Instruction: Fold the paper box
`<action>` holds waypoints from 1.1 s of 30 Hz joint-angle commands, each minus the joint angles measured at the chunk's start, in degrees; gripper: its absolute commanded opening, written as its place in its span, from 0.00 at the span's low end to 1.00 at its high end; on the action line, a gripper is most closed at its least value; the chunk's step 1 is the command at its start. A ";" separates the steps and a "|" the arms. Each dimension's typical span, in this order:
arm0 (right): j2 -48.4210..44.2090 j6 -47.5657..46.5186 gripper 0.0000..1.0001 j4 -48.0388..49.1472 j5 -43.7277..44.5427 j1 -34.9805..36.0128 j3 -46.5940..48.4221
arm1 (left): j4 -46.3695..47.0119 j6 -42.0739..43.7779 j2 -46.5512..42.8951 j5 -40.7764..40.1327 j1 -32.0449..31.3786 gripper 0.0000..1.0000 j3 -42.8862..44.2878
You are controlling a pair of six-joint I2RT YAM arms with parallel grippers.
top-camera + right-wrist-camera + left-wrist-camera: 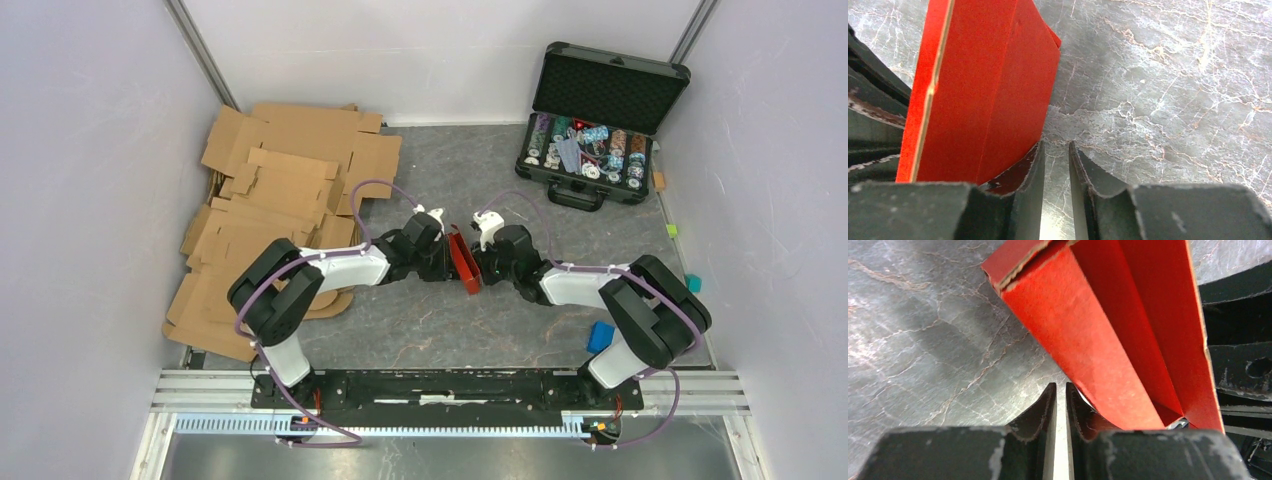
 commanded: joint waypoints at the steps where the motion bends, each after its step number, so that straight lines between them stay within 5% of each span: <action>1: -1.53 -1.33 0.32 -3.10 2.48 0.36 0.80 | -2.41 3.53 -3.88 -3.10 -0.10 0.18 1.59; 14: -5.93 -0.53 0.47 -2.47 6.29 -0.32 0.12 | -1.68 3.59 -6.23 -1.81 1.22 0.18 1.55; 33: -13.05 2.50 0.50 0.07 -2.71 -1.87 -3.83 | 1.08 2.78 -5.11 1.79 1.22 0.19 3.57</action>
